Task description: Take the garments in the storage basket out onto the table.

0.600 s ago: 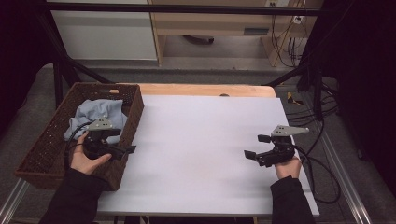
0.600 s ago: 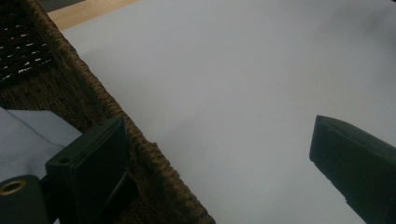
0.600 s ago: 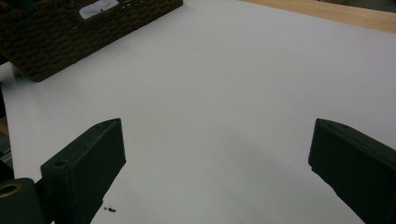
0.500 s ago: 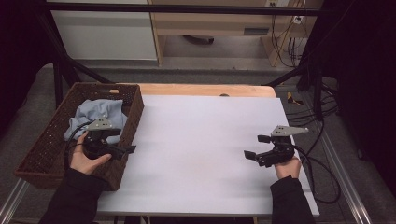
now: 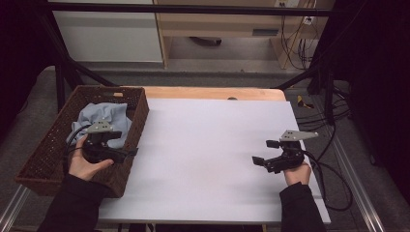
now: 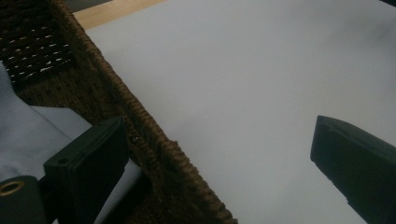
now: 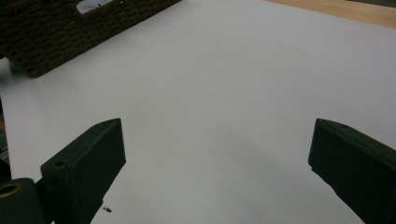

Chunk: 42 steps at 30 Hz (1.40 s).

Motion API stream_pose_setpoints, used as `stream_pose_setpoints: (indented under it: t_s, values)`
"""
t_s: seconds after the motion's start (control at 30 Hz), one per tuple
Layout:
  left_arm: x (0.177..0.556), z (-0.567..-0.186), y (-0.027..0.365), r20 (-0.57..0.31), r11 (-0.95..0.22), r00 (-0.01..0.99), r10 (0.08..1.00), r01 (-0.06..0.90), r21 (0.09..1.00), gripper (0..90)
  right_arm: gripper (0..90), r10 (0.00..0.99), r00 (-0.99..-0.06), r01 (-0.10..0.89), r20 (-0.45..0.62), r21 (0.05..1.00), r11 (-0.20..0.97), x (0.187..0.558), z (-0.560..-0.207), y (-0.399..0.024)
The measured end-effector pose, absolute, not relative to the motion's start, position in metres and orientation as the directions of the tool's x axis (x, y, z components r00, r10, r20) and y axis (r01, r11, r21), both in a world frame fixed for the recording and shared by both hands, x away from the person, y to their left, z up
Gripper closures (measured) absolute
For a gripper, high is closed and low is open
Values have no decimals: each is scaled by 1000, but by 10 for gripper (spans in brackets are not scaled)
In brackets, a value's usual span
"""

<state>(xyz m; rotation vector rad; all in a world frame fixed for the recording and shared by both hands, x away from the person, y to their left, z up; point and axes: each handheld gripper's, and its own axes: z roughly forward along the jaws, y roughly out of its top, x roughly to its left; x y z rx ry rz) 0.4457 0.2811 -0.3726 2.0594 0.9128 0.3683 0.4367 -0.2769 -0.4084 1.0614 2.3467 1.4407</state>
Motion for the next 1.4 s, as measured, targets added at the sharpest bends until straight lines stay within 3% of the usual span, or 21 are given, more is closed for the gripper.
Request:
stream_pose_setpoints:
  t_s: [1.4]
  values:
    - [447, -342, 331, -11, -322, 539, 842, 519, 792, 58, 46, 666, -719, 483, 198, 832, 275, 439, -413, -278]
